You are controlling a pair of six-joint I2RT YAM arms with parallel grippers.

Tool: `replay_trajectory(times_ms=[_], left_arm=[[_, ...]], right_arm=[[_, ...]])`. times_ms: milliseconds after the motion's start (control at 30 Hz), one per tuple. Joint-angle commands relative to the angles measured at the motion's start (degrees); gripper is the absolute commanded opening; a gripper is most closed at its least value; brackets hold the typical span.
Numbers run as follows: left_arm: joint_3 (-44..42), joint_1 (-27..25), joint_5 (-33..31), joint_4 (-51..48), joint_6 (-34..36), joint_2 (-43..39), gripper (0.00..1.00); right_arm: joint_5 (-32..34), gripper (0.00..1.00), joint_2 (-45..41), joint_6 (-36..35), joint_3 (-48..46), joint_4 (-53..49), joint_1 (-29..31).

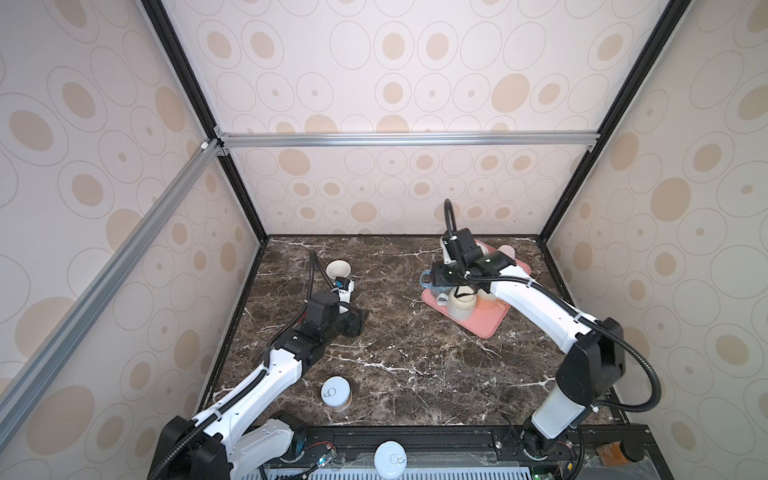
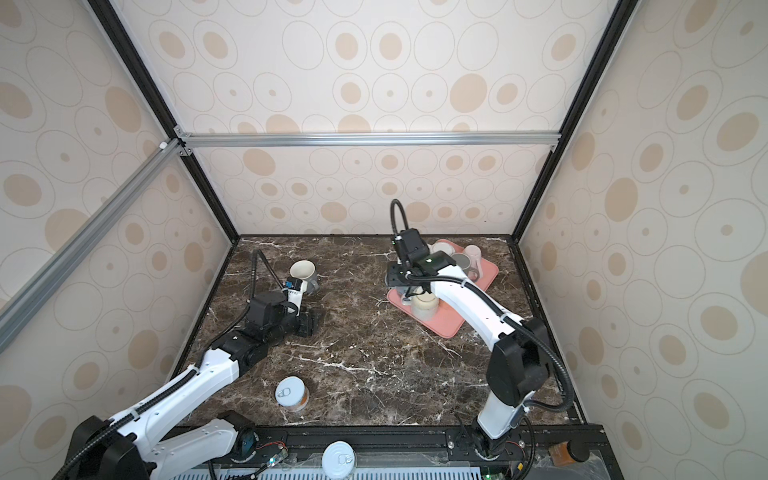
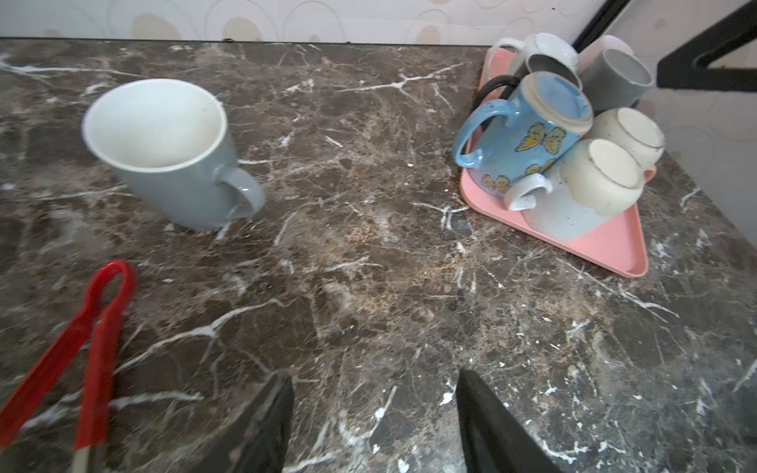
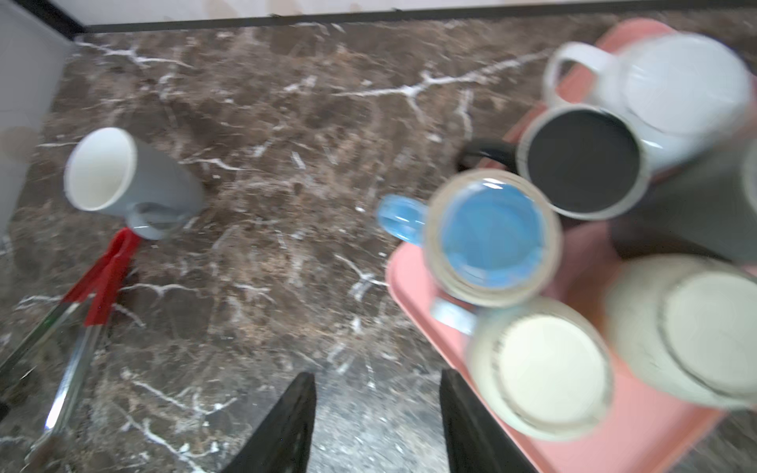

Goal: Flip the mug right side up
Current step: 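Release the grey mug with the right gripper while the left gripper approaches the tray, then grasp the blue butterfly mug handle with the left gripper while the right gripper hovers nearby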

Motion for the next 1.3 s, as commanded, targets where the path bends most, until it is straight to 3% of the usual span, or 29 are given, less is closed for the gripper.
replay_trajectory(times_ms=[0, 133, 200, 300, 400, 467, 600, 800, 1067, 1267], left_arm=[[3.19, -4.09, 1.94, 5.21, -0.87, 5.18, 0.63], [6.75, -8.32, 1.43, 8.35, 0.05, 11.68, 0.65], [8.15, -8.49, 4.15, 12.11, 3.43, 14.59, 0.68], [14.48, -8.35, 7.71, 13.39, 13.55, 21.13, 0.75], [26.75, -7.81, 11.44, 4.06, 26.55, 29.08, 0.79], [32.40, -7.31, 10.31, -0.47, 32.88, 32.30, 0.80], [35.73, -5.61, 13.28, -0.67, 45.59, 35.73, 0.86], [46.63, -3.21, 18.62, -5.62, 50.67, 45.56, 0.86], [64.30, -3.12, 16.49, -15.53, 55.34, 59.57, 0.86], [76.02, -3.26, 24.17, -22.50, 56.53, 68.35, 0.84]], right_arm=[[-0.91, 0.53, -5.21, 2.20, -6.34, 0.85, -5.42], [0.74, 0.53, -7.05, 1.45, -10.29, -0.27, -8.39], [1.13, 0.53, -7.42, 2.13, -10.35, -2.33, -9.44], [-1.42, 0.53, -9.69, 2.64, -11.24, -4.04, -10.61], [-1.49, 0.53, -13.37, 3.45, -13.99, -4.77, -10.65], [-3.25, 0.53, -15.74, 3.85, -16.57, -3.83, -10.65], [-6.48, 0.53, -18.05, 3.86, -19.72, -2.81, -10.67], [-13.38, 0.53, -17.97, 4.93, -22.30, -2.97, -10.68], [-12.17, 0.53, -24.09, 4.93, -27.94, -5.85, -10.72], [-11.04, 0.53, -29.13, 5.93, -31.87, -6.08, -10.66]])
